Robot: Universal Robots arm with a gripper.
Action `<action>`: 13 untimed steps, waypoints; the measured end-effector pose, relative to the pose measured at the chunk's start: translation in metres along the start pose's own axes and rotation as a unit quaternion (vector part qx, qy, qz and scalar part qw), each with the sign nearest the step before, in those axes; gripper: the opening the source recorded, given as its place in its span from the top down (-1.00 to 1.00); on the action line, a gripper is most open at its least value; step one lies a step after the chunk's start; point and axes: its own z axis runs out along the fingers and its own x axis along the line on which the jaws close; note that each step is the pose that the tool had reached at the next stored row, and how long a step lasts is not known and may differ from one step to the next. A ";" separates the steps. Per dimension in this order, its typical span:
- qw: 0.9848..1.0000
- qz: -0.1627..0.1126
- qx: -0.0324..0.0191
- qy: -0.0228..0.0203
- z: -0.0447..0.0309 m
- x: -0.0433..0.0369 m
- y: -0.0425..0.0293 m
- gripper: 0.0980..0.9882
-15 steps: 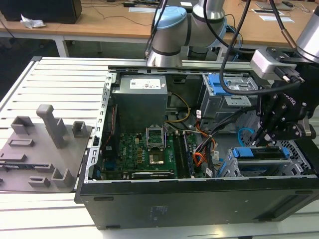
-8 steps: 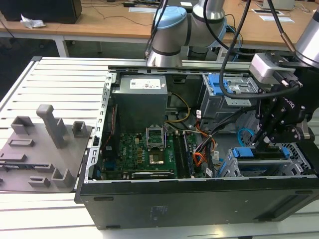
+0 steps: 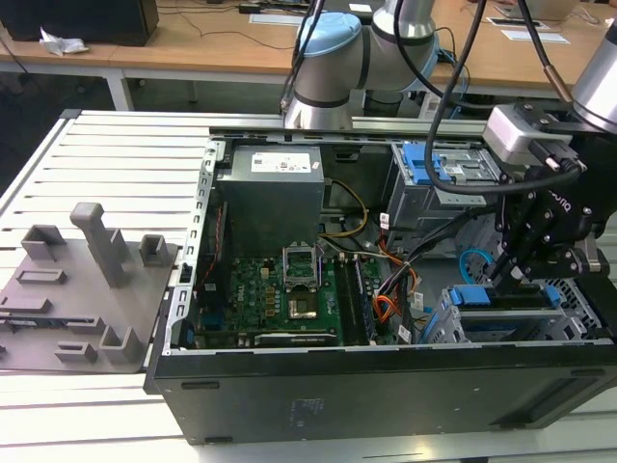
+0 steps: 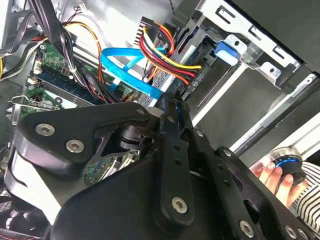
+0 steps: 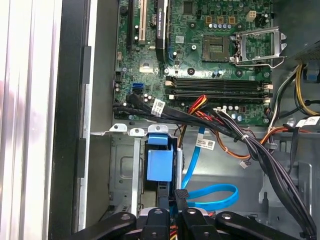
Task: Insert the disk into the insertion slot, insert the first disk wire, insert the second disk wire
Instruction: 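Insert the second disk wire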
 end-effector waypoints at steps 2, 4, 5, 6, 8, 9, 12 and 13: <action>1.000 0.000 0.000 0.000 0.0001 0.0006 -0.0014 0.86; 1.000 0.000 0.000 0.000 0.0001 0.0006 -0.0025 0.86; 1.000 0.000 0.000 0.000 0.0000 0.0006 -0.0027 0.86; 1.000 0.000 0.000 0.000 -0.0003 0.0007 -0.0028 0.86; 1.000 0.000 0.000 0.000 -0.0014 0.0008 -0.0030 0.86; 1.000 0.000 0.000 0.000 -0.0023 0.0008 -0.0032 0.86; 1.000 0.000 0.000 0.000 -0.0023 0.0023 -0.0036 0.86; 1.000 0.000 0.000 0.000 -0.0024 0.0030 -0.0058 0.86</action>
